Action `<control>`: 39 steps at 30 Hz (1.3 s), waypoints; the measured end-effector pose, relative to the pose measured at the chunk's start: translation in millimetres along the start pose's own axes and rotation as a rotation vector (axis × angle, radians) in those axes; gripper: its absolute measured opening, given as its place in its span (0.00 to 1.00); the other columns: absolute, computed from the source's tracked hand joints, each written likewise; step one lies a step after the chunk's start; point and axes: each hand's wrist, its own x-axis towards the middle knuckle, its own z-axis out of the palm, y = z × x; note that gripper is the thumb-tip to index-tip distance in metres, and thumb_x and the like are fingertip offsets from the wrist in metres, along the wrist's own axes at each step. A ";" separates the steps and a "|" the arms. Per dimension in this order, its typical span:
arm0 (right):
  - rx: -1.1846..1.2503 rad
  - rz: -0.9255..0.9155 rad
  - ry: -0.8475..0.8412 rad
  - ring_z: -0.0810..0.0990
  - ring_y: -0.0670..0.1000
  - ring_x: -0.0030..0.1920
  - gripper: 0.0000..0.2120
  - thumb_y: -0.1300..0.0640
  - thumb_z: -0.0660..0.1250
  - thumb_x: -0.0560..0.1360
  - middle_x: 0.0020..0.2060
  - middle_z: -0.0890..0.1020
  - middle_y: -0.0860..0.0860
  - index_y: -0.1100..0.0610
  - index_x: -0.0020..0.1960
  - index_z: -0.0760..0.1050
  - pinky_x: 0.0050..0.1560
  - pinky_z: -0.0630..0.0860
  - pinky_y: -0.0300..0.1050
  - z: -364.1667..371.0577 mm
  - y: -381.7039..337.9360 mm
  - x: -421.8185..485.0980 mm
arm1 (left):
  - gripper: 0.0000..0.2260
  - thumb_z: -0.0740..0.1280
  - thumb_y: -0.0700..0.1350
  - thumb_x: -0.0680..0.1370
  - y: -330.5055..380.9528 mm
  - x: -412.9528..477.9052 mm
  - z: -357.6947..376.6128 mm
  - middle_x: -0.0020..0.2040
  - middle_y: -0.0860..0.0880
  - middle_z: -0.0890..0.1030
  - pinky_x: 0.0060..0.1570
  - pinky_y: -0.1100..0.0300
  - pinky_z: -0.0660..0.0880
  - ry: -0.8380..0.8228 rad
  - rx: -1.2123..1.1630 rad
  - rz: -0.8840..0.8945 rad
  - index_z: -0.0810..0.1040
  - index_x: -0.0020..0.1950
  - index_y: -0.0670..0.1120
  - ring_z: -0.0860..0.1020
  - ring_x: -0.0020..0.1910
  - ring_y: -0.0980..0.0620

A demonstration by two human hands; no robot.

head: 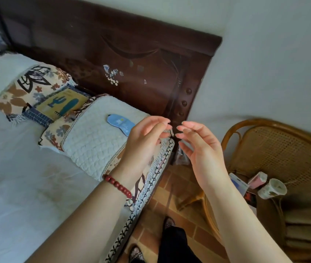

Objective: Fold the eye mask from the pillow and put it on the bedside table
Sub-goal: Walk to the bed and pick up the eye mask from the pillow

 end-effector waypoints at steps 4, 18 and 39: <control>0.019 0.025 -0.088 0.82 0.44 0.48 0.05 0.50 0.67 0.69 0.43 0.84 0.44 0.44 0.42 0.81 0.48 0.74 0.38 4.4 4.3 51.4 | 0.03 0.67 0.47 0.75 -4.6 39.7 -3.6 0.44 0.54 0.85 0.52 0.62 0.77 0.067 0.023 0.025 0.81 0.45 0.53 0.83 0.46 0.55; -0.028 0.142 -0.361 0.81 0.48 0.45 0.05 0.53 0.67 0.68 0.40 0.84 0.47 0.47 0.41 0.81 0.43 0.76 0.39 16.3 29.4 230.6 | 0.05 0.69 0.44 0.75 -31.5 177.0 10.2 0.38 0.62 0.83 0.38 0.74 0.73 0.397 0.157 0.146 0.79 0.43 0.54 0.81 0.39 0.64; -0.082 0.306 -0.428 0.83 0.48 0.48 0.07 0.55 0.75 0.68 0.44 0.86 0.49 0.51 0.46 0.81 0.50 0.76 0.41 90.6 177.2 343.0 | 0.06 0.65 0.45 0.77 -133.3 275.5 -90.2 0.37 0.60 0.82 0.40 0.72 0.73 0.478 0.251 -0.050 0.80 0.44 0.53 0.80 0.38 0.62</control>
